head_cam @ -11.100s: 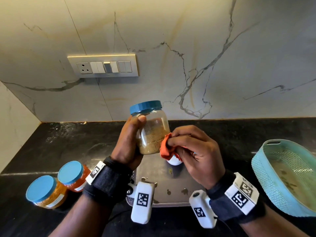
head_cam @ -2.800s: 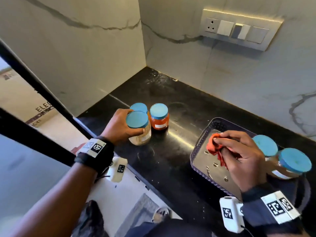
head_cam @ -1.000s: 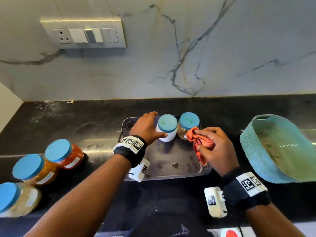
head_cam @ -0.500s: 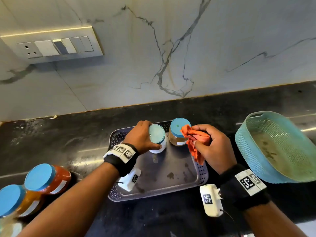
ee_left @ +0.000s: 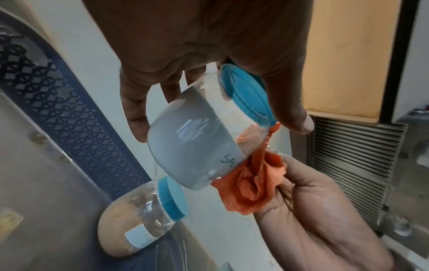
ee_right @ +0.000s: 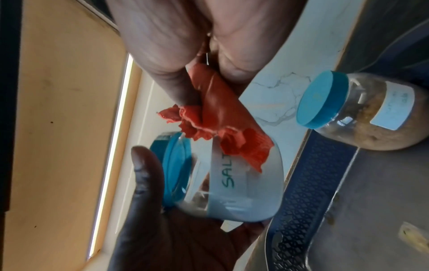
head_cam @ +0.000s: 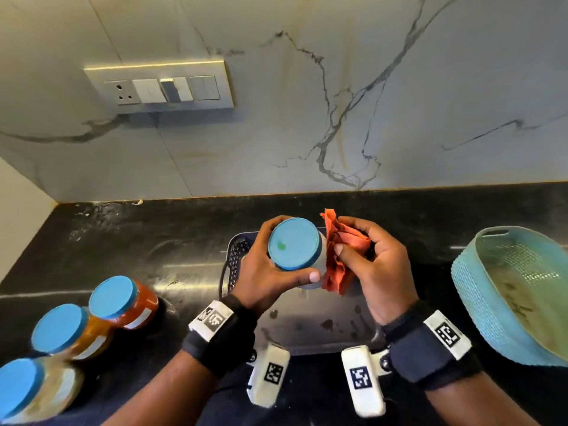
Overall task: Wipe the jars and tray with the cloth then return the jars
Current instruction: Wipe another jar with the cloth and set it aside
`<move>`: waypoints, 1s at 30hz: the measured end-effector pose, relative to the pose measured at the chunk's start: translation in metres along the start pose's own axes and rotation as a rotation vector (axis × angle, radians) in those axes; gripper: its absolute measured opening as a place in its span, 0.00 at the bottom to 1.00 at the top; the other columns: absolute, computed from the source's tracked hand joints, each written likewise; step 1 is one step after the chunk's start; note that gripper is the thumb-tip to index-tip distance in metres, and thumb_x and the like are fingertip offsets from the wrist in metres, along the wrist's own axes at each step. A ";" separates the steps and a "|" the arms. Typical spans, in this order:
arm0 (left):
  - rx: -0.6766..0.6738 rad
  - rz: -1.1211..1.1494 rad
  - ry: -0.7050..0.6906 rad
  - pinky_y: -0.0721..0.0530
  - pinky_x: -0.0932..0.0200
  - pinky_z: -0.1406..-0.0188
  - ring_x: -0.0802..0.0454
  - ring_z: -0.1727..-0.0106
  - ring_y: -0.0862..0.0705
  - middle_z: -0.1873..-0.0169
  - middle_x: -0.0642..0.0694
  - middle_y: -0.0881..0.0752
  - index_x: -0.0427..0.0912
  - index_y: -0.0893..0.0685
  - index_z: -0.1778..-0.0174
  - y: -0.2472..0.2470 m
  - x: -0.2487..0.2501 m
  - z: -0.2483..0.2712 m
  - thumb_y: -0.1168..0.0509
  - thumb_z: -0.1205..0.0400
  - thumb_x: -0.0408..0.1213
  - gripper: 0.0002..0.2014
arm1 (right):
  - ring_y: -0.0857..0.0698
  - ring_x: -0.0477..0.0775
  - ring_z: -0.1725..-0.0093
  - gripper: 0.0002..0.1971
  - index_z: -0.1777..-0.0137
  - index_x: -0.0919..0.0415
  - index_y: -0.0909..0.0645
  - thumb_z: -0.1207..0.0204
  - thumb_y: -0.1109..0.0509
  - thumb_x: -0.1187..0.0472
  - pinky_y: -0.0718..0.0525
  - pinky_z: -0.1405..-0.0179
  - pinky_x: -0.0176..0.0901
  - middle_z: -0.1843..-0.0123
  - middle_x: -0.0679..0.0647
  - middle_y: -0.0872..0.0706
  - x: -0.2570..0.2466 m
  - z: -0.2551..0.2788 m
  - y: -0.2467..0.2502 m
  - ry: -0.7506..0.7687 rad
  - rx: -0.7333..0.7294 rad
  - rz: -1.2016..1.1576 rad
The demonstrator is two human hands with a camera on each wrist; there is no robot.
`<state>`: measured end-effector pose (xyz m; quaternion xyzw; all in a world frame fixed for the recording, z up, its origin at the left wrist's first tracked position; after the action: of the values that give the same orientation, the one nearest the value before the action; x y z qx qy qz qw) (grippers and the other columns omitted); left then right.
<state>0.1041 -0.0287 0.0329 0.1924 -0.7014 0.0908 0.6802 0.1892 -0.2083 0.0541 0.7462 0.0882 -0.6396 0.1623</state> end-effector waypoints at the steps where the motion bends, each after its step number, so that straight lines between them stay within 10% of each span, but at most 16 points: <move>1: 0.004 -0.014 -0.018 0.15 0.60 0.35 0.58 0.33 0.15 0.38 0.60 0.14 0.53 0.25 0.28 -0.001 0.003 0.002 0.10 0.40 0.45 0.46 | 0.11 0.48 0.39 0.19 0.38 0.47 0.13 0.24 0.22 0.67 0.10 0.40 0.58 0.43 0.45 0.09 -0.003 0.001 0.002 0.006 -0.004 -0.002; 5: 0.062 -0.002 -0.054 0.18 0.72 0.42 0.67 0.38 0.15 0.42 0.61 0.14 0.47 0.26 0.29 -0.008 0.014 0.011 0.13 0.39 0.37 0.43 | 0.11 0.49 0.39 0.19 0.38 0.47 0.13 0.24 0.22 0.68 0.09 0.40 0.58 0.43 0.44 0.08 -0.012 0.008 0.003 0.022 -0.003 -0.013; 12: 0.099 -0.301 -0.308 0.24 0.62 0.25 0.55 0.25 0.24 0.29 0.50 0.24 0.66 0.27 0.32 0.001 0.031 0.010 0.16 0.39 0.61 0.41 | 0.11 0.42 0.41 0.18 0.38 0.51 0.15 0.26 0.20 0.66 0.12 0.42 0.39 0.45 0.38 0.10 -0.039 0.006 0.010 0.197 0.040 0.112; 18: 0.070 -0.329 -0.337 0.16 0.52 0.34 0.55 0.34 0.16 0.35 0.55 0.15 0.55 0.22 0.30 0.000 0.044 0.007 0.12 0.38 0.53 0.41 | 0.14 0.46 0.44 0.10 0.46 0.59 0.10 0.27 0.21 0.67 0.17 0.41 0.35 0.47 0.48 0.09 -0.079 0.002 -0.005 0.637 0.028 0.546; 30: 0.085 -0.454 -0.412 0.20 0.68 0.36 0.60 0.36 0.18 0.36 0.58 0.17 0.46 0.22 0.27 0.011 0.043 0.012 0.17 0.35 0.56 0.42 | 0.19 0.50 0.53 0.09 0.45 0.56 0.10 0.24 0.26 0.63 0.21 0.52 0.40 0.49 0.50 0.13 -0.093 0.024 -0.025 0.756 -0.302 0.855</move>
<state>0.0892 -0.0295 0.0762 0.3868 -0.7592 -0.0753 0.5180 0.1430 -0.1871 0.1388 0.8604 -0.0787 -0.1874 0.4674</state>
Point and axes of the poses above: each hand's wrist, its own z-axis away from the middle knuckle, its own y-axis out of the back of the hand, x = y × z, the point moved 3 cm from there along -z, towards the middle knuckle
